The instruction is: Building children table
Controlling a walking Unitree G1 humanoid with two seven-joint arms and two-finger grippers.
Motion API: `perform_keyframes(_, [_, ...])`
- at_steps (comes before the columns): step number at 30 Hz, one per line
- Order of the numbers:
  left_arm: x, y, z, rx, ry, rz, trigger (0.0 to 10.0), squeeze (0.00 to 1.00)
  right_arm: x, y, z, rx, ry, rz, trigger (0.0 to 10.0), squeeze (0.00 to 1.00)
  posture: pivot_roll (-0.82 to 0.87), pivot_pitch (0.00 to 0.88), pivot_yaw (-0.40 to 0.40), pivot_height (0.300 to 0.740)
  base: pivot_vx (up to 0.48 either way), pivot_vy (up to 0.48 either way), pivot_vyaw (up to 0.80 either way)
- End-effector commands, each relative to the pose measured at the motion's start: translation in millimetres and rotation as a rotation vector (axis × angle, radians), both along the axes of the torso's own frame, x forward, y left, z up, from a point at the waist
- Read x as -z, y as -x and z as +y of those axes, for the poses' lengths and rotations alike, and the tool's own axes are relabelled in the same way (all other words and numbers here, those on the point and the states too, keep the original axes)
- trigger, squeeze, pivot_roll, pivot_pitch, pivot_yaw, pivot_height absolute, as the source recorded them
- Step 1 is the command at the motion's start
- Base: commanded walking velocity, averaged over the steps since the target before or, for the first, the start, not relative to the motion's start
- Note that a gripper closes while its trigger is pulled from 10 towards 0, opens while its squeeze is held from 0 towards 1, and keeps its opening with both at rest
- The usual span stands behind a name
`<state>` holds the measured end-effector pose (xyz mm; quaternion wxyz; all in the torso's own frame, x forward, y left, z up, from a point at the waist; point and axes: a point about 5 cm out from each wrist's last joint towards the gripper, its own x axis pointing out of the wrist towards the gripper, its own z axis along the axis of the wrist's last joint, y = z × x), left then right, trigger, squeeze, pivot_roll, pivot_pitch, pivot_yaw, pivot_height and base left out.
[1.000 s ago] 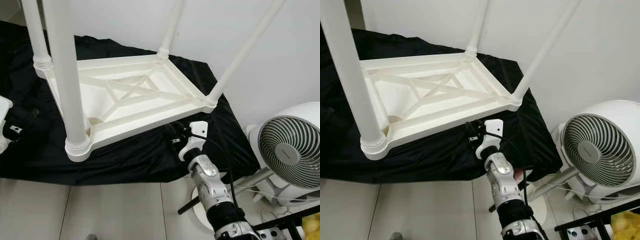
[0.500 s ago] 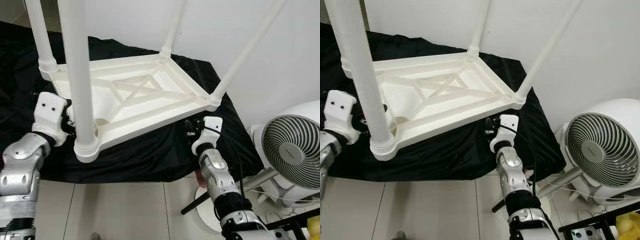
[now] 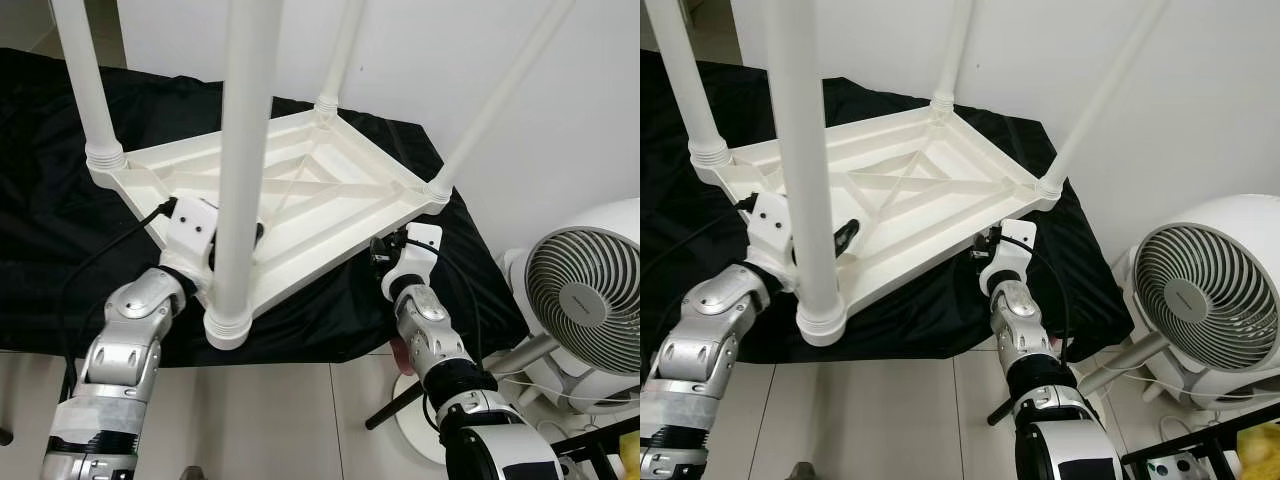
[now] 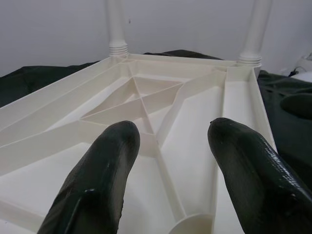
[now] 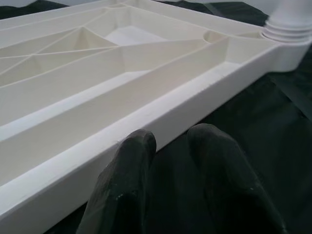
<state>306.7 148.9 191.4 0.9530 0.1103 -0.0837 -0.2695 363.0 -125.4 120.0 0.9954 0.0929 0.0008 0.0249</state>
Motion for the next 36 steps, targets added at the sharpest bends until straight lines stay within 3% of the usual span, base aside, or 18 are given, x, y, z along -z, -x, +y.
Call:
perform_keyframes(1, [3, 5.2, -13.5, 0.034, 0.015, 0.013, 10.0, 0.00, 3, -0.2, -11.0, 0.047, -0.002, 0.012, 10.0, 0.00, 0.18, 0.041, -0.151, 0.740, 0.000, 0.000, 0.00])
perform_keyframes(7, [0, 11.1, -31.2, 0.043, 0.077, 0.006, 10.0, 0.00, 9, 0.0, -17.9, 0.100, -0.015, 0.035, 10.0, 0.00, 0.19, 0.037, -0.154, 0.740, 0.000, 0.000, 0.00])
perform_keyframes(12, [-4, 11.9, -38.9, 0.076, 0.075, -0.010, 10.0, 0.00, 9, -2.1, -16.6, 0.098, -0.035, 0.044, 10.0, 0.00, 0.19, 0.041, -0.159, 0.740, 0.000, 0.000, 0.00])
perform_keyframes(13, [-8, 11.9, -42.4, 0.100, 0.075, -0.019, 10.0, 0.00, 8, -4.2, -14.9, 0.093, -0.053, 0.048, 10.0, 1.00, 0.19, 0.045, -0.162, 0.740, 0.000, 0.000, 0.00])
perform_keyframes(17, [-12, 14.2, -53.1, 0.162, 0.065, -0.030, 10.0, 0.00, 4, -8.7, -10.8, 0.088, -0.069, 0.055, 10.0, 1.00, 0.19, 0.054, -0.164, 0.740, 0.000, 0.000, 0.00])
perform_keyframes(18, [-12, 16.1, -58.2, 0.186, 0.062, -0.032, 10.0, 0.00, 3, -9.9, -9.4, 0.083, -0.073, 0.059, 10.0, 0.64, 0.18, 0.058, -0.166, 0.740, 0.000, 0.000, 0.00])
perform_keyframes(19, [-12, 16.1, -58.2, 0.186, 0.062, -0.032, 10.0, 0.00, 3, -9.9, -9.4, 0.083, -0.073, 0.059, 10.0, 0.64, 0.18, 0.058, -0.166, 0.740, 0.000, 0.000, 0.00])
perform_keyframes(20, [-13, 19.0, -65.5, 0.213, 0.059, -0.035, 10.0, 0.00, 3, -11.4, -8.3, 0.084, -0.087, 0.072, 10.0, 0.00, 0.19, 0.062, -0.167, 0.740, 0.000, 0.000, 0.00])
perform_keyframes(31, [-18, 25.4, -82.1, 0.247, 0.120, -0.027, 10.0, 0.00, 15, -9.3, -4.9, 0.133, -0.065, 0.138, 10.0, 0.00, 0.18, 0.079, -0.175, 0.740, 0.000, 0.000, 0.00])
perform_keyframes(36, [-21, 27.9, -87.8, 0.251, 0.121, -0.033, 10.0, 0.00, 17, -10.1, 7.4, 0.018, -0.134, 0.148, 10.0, 0.00, 0.19, 0.083, -0.175, 0.740, 0.000, 0.000, 0.00])
